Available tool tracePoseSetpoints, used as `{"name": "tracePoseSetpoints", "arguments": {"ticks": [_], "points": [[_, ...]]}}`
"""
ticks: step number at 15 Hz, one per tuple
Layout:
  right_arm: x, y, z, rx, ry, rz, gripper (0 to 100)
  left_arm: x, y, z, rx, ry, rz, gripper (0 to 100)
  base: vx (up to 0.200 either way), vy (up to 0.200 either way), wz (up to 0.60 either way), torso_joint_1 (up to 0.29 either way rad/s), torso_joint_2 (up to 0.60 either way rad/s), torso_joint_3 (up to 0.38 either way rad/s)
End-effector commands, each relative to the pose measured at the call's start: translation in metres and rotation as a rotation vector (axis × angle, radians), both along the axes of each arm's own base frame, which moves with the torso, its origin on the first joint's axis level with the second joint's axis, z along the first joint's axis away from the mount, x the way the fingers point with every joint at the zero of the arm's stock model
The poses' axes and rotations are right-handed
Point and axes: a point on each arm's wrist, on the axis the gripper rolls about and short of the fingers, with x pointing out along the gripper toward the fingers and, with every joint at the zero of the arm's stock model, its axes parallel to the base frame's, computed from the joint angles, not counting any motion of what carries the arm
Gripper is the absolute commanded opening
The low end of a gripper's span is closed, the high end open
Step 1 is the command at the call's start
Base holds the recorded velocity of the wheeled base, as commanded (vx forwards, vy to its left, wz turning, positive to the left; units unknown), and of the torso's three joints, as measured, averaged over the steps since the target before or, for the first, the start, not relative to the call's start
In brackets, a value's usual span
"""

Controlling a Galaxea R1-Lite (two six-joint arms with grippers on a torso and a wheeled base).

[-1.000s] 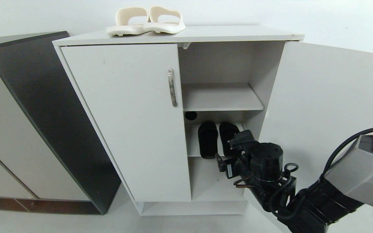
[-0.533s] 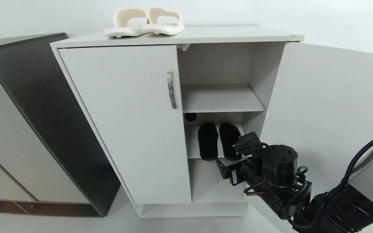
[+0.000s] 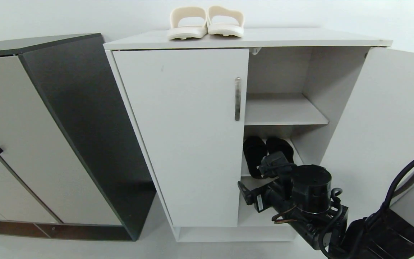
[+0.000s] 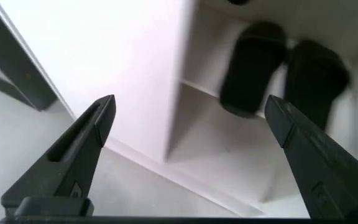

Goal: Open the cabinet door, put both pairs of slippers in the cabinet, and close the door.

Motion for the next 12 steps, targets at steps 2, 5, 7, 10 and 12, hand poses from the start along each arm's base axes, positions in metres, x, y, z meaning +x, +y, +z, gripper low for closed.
{"name": "tracePoseSetpoints", "arguments": {"ticks": [2,5,7,10,12], "points": [[0.0000,-0.0007,-0.0009,-0.004,0.001,-0.001,100,0.0001,0.0000,0.0000,0.000,0.001,0.000,0,0.000,0.200,0.00,0.002,0.00,0.005],[-0.0003,-0.0022,-0.0023,-0.007,0.004,-0.001,100,0.0001,0.0000,0.0000,0.000,0.001,0.002,0,0.000,0.200,0.00,0.005,0.00,0.002],[-0.0004,-0.0023,-0.0018,-0.001,0.001,0.000,100,0.0001,0.0000,0.0000,-0.003,0.002,0.002,0,0.000,0.100,0.00,0.004,0.00,0.001],[0.0026,-0.0049,-0.0015,0.006,-0.008,-0.006,100,0.0001,0.0000,0.0000,-0.003,0.002,0.002,0,0.000,0.000,0.00,0.000,0.00,0.000],[0.0026,-0.0057,-0.0022,0.002,-0.007,-0.007,100,0.0001,0.0000,0.0000,-0.003,0.002,0.002,0,0.000,0.000,0.00,0.000,0.00,0.000]]}}
